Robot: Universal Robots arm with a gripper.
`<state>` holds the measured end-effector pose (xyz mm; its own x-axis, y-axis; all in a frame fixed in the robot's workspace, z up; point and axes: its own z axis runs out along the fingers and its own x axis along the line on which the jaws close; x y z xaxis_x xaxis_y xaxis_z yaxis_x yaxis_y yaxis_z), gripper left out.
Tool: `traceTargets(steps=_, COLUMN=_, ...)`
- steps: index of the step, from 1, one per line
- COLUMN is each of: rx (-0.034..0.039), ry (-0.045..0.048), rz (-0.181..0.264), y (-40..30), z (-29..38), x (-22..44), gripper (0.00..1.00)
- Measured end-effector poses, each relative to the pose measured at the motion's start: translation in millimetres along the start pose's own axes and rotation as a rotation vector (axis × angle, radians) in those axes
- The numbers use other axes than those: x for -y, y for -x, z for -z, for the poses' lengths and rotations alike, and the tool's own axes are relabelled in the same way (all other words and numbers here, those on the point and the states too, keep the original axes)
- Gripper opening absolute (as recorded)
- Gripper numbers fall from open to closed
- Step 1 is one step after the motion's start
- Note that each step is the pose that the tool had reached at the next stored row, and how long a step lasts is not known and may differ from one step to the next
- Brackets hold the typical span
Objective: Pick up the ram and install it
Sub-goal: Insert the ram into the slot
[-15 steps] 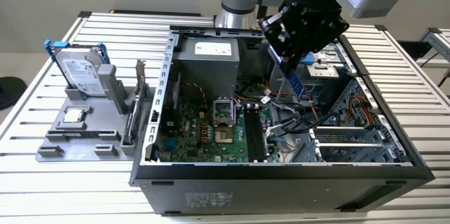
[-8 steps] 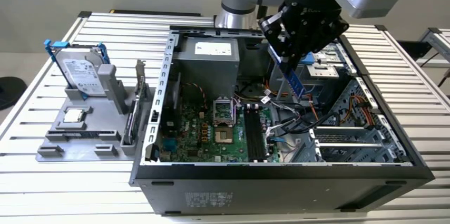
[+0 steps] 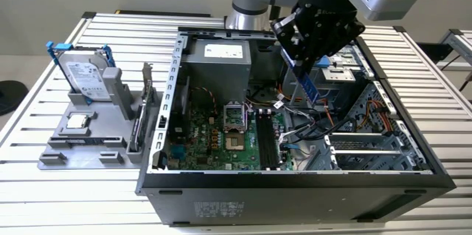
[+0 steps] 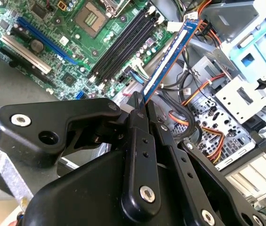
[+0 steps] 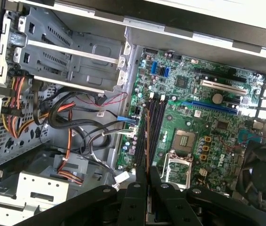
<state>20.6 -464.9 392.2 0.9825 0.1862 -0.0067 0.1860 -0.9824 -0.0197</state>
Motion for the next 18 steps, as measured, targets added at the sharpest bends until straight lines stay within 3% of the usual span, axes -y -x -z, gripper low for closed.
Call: traceTargets(steps=18, rx=0.0002, ry=0.0025, rz=-0.019, y=-0.2, z=-9.9, x=0.6, gripper=0.00)
